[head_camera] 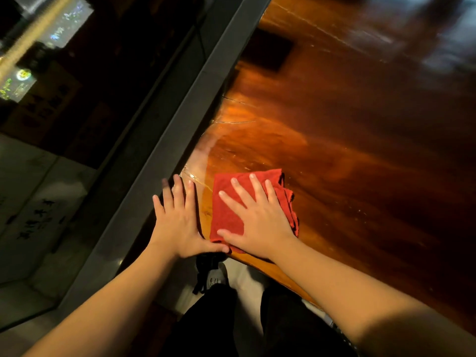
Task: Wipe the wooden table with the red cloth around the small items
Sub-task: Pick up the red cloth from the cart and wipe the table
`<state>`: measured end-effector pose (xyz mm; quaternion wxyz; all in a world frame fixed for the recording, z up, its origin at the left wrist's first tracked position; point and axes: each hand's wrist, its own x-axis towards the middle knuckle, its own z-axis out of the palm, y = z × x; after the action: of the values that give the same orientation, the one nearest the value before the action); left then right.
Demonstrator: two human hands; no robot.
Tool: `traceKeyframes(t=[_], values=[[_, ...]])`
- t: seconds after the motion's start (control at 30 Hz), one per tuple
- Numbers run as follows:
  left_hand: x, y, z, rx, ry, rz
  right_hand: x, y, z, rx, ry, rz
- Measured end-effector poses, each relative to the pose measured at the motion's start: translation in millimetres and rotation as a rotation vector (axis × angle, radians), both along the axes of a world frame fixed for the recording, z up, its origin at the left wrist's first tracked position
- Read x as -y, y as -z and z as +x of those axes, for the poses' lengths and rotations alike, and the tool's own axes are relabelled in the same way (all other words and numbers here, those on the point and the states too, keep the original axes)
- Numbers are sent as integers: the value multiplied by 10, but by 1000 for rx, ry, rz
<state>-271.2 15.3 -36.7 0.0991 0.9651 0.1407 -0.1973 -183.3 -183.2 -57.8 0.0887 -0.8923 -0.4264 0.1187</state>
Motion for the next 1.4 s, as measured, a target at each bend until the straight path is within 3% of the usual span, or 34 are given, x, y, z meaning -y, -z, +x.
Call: traceKeyframes(t=[0.2,0.47,0.97,1.17,1.4], values=[[24,35,-27,19,23,-16,769,-14,-45,-34,45,-43],[-21,62,-30,16,23,-48,1512,-60,374,-12,298,-136],[-37,37,-51,44,43,-48,230,45,1092,53,433,-97],[-39,28,-40,44,33,-52,-354,-3,1027,32,446,-109],[-23,16,-31,23,42,-35,-561,-19,677,28,310,-63]])
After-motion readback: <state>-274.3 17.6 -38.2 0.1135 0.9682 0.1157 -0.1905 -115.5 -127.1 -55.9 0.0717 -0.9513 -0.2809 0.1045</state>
